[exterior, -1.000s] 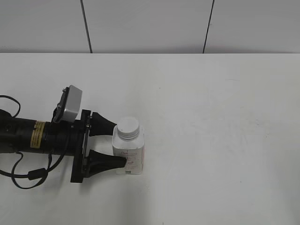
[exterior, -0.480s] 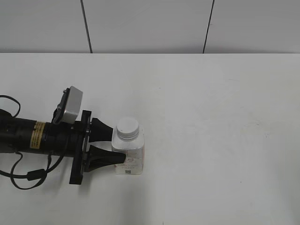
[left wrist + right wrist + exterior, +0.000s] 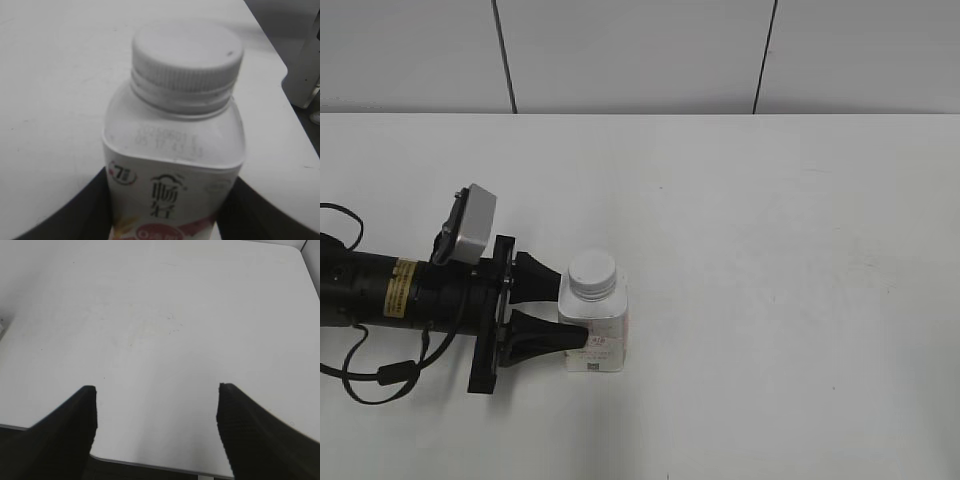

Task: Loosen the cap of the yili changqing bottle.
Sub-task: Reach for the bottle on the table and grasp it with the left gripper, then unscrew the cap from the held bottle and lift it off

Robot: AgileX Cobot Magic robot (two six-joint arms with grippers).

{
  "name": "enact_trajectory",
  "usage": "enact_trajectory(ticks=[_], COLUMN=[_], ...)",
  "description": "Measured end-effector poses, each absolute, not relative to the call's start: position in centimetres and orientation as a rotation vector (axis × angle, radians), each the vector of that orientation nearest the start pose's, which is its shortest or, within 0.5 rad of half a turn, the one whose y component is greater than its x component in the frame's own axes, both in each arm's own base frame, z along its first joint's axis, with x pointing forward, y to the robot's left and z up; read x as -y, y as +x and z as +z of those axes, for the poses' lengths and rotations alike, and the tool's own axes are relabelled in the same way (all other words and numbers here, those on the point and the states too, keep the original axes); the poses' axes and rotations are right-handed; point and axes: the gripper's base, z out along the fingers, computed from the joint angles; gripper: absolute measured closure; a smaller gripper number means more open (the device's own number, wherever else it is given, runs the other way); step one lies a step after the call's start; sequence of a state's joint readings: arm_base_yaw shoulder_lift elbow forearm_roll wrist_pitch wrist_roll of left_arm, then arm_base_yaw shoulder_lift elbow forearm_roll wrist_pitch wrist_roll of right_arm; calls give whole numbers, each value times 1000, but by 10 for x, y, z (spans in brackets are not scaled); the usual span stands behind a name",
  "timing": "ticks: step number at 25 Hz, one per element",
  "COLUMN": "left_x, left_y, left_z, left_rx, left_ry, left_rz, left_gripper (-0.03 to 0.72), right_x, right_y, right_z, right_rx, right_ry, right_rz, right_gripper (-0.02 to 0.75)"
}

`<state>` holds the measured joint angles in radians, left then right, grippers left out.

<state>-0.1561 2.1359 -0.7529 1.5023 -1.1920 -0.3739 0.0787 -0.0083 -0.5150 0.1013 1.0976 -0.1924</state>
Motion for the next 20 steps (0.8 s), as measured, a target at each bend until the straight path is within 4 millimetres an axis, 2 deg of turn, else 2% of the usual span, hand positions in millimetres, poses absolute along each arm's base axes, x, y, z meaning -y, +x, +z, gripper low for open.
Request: enact_trajectory(ticks=[14,20], left_x=[128,128], left_y=[271,271], left_z=[75,75], left_rx=[-1539,-1538], left_ry=[1395,1395], left_rz=[-1065,-1065], left_gripper=[314,315], right_x=[-7,-9], right_y=[-10,21], right_z=[281,296], right_rx=[-2037,-2210], right_ry=[-286,-285], right_rz=[42,62], right_gripper=[151,151])
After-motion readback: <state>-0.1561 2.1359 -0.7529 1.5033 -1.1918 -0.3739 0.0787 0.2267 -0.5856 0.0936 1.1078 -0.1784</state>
